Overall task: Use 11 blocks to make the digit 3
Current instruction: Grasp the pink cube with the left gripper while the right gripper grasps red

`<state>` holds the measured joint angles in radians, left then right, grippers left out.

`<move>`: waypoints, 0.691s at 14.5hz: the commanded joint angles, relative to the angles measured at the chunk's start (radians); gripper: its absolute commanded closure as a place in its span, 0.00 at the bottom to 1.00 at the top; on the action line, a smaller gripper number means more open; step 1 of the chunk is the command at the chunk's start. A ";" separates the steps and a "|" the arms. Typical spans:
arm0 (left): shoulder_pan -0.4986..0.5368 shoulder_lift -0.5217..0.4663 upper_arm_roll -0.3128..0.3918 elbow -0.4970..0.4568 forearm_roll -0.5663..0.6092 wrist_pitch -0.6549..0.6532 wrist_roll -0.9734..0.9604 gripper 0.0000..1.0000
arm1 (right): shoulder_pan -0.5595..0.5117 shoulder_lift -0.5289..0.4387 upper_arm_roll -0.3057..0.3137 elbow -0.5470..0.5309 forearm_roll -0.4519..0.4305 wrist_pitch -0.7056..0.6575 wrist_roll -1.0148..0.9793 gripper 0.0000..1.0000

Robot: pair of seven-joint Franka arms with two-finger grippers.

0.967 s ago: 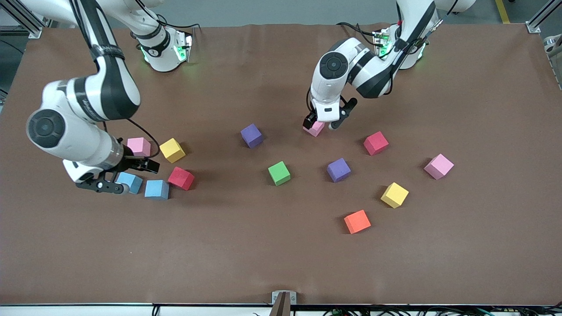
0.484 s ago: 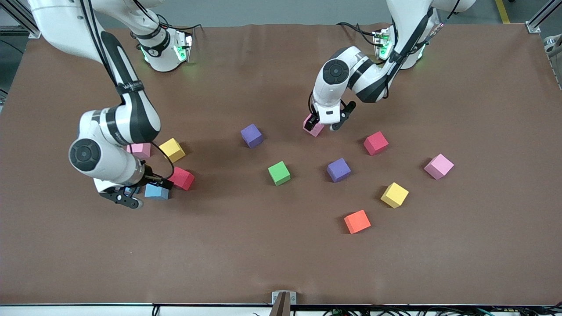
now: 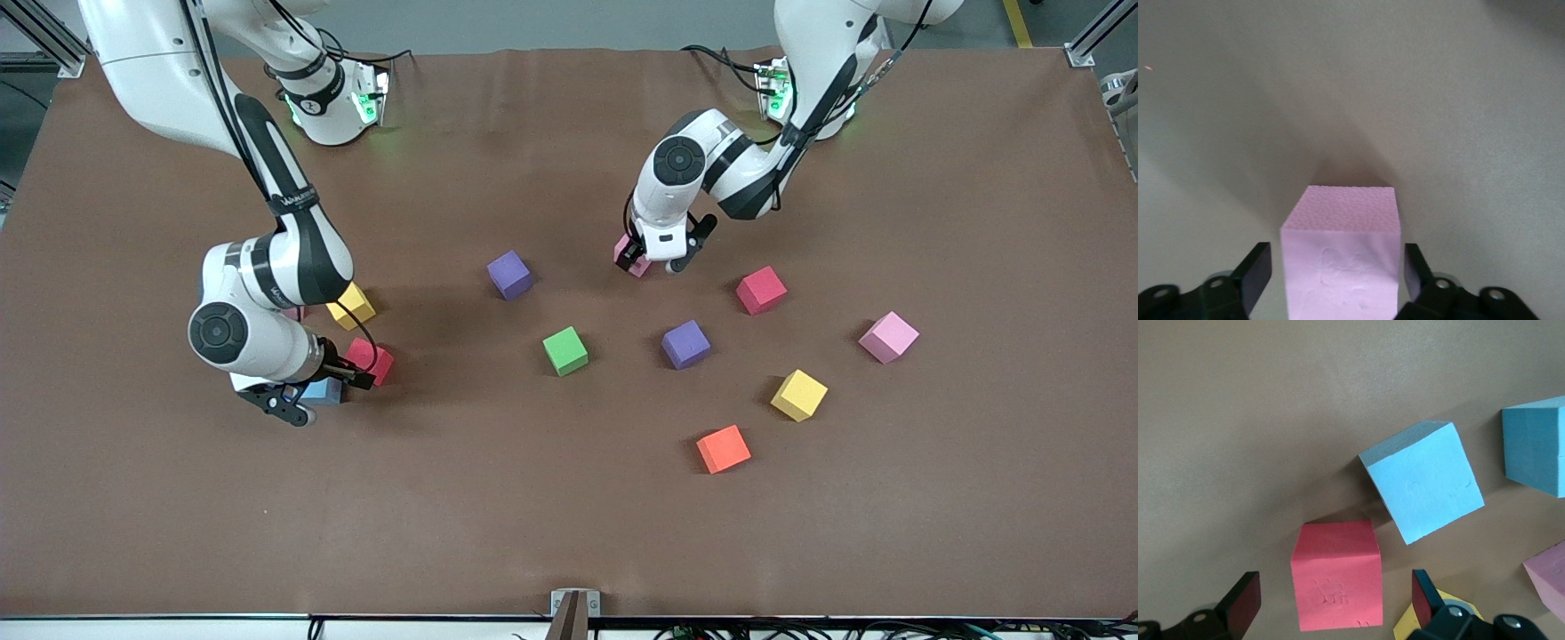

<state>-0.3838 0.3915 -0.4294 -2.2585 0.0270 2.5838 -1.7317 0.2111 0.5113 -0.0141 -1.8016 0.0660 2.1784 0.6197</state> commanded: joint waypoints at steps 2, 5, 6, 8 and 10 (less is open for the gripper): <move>-0.009 0.020 -0.006 0.042 0.168 0.021 -0.016 0.63 | 0.010 0.000 -0.003 -0.013 0.017 0.020 0.015 0.00; -0.052 0.055 -0.026 0.115 0.304 0.016 0.004 0.84 | 0.014 0.010 -0.003 -0.021 0.017 0.037 0.015 0.00; -0.084 0.075 -0.026 0.143 0.323 0.016 0.035 0.85 | 0.016 0.012 -0.003 -0.027 0.017 0.044 0.014 0.00; -0.121 0.104 -0.026 0.172 0.340 0.015 0.122 0.85 | 0.016 0.012 -0.003 -0.062 0.015 0.105 0.011 0.00; -0.138 0.122 -0.028 0.183 0.340 0.015 0.197 0.84 | 0.019 0.013 -0.003 -0.077 0.015 0.123 0.009 0.00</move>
<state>-0.5164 0.4741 -0.4568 -2.1099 0.3422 2.6020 -1.6108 0.2191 0.5358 -0.0136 -1.8439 0.0725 2.2727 0.6198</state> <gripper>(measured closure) 0.449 0.000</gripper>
